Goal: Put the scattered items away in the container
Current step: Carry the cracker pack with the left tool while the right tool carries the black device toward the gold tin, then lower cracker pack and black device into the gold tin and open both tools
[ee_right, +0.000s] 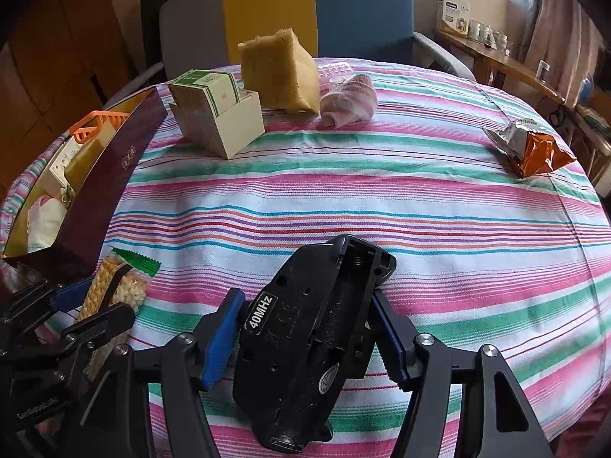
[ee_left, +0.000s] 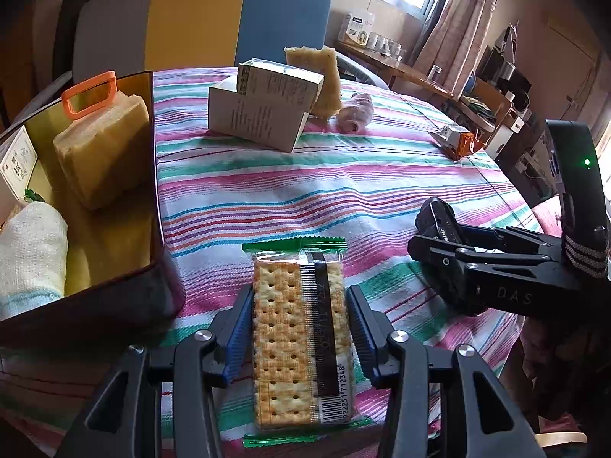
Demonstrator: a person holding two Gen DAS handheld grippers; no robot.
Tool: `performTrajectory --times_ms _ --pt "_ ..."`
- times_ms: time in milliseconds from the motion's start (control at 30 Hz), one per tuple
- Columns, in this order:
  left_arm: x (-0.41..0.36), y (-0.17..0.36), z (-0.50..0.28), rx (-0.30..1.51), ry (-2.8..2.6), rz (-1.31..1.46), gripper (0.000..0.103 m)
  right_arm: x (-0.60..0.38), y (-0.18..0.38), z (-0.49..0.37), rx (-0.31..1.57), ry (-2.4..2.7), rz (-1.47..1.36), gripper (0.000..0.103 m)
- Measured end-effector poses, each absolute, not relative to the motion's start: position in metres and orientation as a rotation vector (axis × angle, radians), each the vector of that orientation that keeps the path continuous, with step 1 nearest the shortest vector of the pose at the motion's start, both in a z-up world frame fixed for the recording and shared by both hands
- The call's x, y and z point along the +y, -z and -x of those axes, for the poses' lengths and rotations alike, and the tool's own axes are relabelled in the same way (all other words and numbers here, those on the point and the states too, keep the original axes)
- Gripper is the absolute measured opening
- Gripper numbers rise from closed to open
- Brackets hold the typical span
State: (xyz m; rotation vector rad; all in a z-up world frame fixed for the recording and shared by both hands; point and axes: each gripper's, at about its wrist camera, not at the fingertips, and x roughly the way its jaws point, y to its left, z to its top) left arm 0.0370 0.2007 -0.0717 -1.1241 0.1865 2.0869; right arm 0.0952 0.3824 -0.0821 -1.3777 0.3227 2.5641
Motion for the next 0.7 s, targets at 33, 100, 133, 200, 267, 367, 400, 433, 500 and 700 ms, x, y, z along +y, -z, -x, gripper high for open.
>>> performTrajectory --times_ms 33,100,133,200,267,367,400,433,500,700 --pt "0.201 0.069 -0.038 0.185 -2.088 1.112 0.048 0.382 0.082 -0.096 0.333 -2.568 1.376 0.066" --pt "0.200 0.064 -0.040 0.182 -2.089 1.088 0.048 0.382 0.079 -0.096 0.346 -2.576 1.369 0.066" --pt "0.200 0.061 -0.041 0.181 -2.089 1.076 0.048 0.380 0.077 -0.097 0.351 -2.583 1.360 0.066" --pt "0.199 0.055 -0.043 0.173 -2.093 1.054 0.048 0.378 0.071 -0.095 0.357 -2.602 1.343 0.066" --pt "0.193 0.048 -0.042 0.152 -2.108 1.038 0.048 0.373 0.064 -0.094 0.347 -2.627 1.325 0.066" --pt "0.180 0.037 -0.036 0.105 -2.143 1.025 0.048 0.365 0.053 -0.087 0.329 -2.665 1.301 0.066" --pt "0.175 0.033 -0.034 0.090 -2.155 1.020 0.048 0.363 0.049 -0.084 0.325 -2.678 1.294 0.066" --pt "0.171 0.030 -0.032 0.074 -2.167 1.016 0.048 0.359 0.046 -0.081 0.317 -2.692 1.287 0.066" --pt "0.157 0.023 -0.027 0.047 -2.207 1.006 0.048 0.351 0.040 -0.074 0.301 -2.722 1.280 0.066" --pt "0.098 0.008 0.006 -0.053 -2.374 1.011 0.048 0.319 0.024 -0.042 0.254 -2.828 1.289 0.066"
